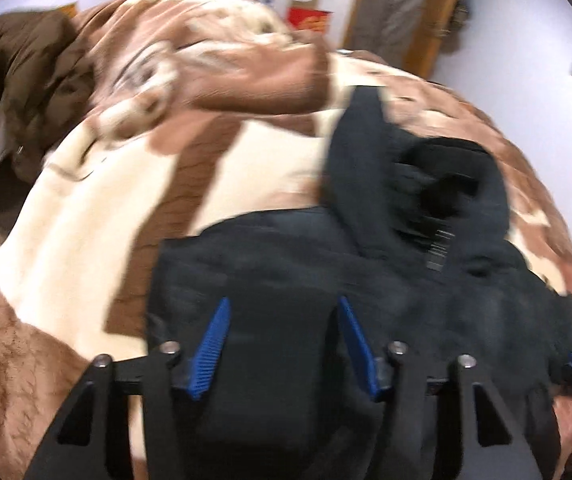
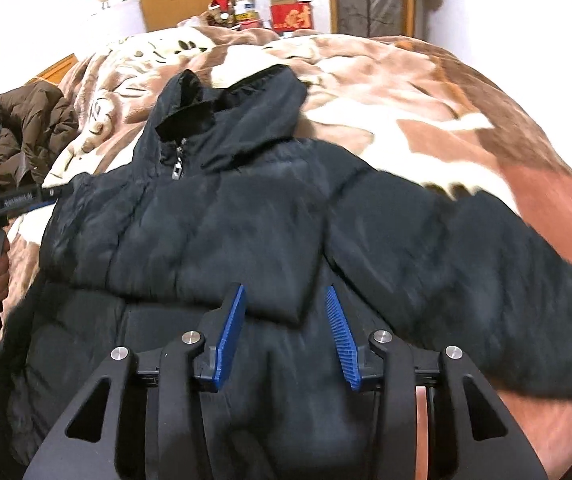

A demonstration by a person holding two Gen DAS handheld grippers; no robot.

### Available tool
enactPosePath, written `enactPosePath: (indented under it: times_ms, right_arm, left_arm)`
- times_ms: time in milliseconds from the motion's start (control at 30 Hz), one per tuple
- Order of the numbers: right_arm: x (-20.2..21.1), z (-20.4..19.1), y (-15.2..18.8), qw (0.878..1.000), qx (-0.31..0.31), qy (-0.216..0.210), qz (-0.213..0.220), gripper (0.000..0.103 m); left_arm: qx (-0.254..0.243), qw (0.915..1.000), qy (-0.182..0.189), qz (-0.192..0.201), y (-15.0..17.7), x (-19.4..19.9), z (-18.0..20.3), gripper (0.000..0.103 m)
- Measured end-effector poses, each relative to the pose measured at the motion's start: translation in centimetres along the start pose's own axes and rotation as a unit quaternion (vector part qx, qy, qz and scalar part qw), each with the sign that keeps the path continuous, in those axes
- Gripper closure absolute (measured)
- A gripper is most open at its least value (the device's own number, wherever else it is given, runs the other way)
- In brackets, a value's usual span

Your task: Fold large clothes

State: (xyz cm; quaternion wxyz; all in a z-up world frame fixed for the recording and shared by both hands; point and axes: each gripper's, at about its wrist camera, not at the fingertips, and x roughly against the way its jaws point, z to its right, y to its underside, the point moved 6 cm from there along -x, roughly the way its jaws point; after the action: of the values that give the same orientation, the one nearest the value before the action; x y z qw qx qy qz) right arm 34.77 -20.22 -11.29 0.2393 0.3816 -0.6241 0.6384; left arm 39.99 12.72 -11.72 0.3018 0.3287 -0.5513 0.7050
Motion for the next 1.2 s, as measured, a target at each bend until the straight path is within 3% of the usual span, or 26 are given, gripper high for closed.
enactPosePath:
  times_ms: [133,300,433,533,633,700,767,833,933,1000,1200]
  right_arm:
    - [-5.0,0.0,-2.3,1.000,0.005,0.013,-0.022,0.059]
    - [-10.1,1.6,-1.0,0.997,-0.002,0.029,-0.066,0.060]
    - [-10.9,2.0,-0.4,0.997,-0.003,0.030,-0.069,0.060]
    - [-9.9,2.2,-1.1,0.996,-0.014,0.025,-0.079,0.060]
    - [-6.3,2.4,-3.0,0.999,-0.019,0.019,-0.036,0.060]
    - [-5.3,2.5,-4.2,0.999,-0.019,0.019,-0.020,0.060]
    - [-5.7,2.5,-5.2,0.999,-0.023,0.017,-0.019,0.060]
    - [-7.3,2.7,-5.6,0.999,-0.023,0.022,-0.033,0.060]
    - [-11.4,3.4,-4.0,0.995,-0.027,0.030,-0.092,0.060]
    - [-12.6,3.9,-3.0,0.995,-0.034,0.021,-0.096,0.059]
    - [-11.6,3.9,-3.6,0.995,-0.034,0.028,-0.094,0.059]
  left_arm:
    - [-0.001,0.9999,0.000,-0.014,0.4,-3.6,-0.6,0.051]
    - [-0.033,0.9993,-0.012,-0.017,1.8,-6.5,0.5,0.051]
    - [-0.040,0.9990,-0.017,-0.014,2.2,-7.0,0.5,0.051]
    - [-0.038,0.9991,-0.009,-0.018,1.6,-5.0,0.4,0.051]
    - [-0.032,0.9990,0.026,0.014,0.1,-1.5,0.0,0.051]
    - [-0.033,0.9987,0.023,0.033,-1.1,-0.4,-0.6,0.051]
    - [-0.031,0.9990,0.005,0.032,-2.0,-1.1,-1.2,0.052]
    - [-0.025,0.9996,-0.011,-0.001,-1.7,-3.7,-1.8,0.051]
    - [-0.043,0.9985,-0.029,-0.016,-0.5,-6.6,-1.9,0.051]
    - [-0.050,0.9981,-0.034,-0.012,0.2,-7.6,-1.5,0.051]
    - [-0.059,0.9972,-0.047,-0.005,-0.4,-6.2,-1.1,0.052]
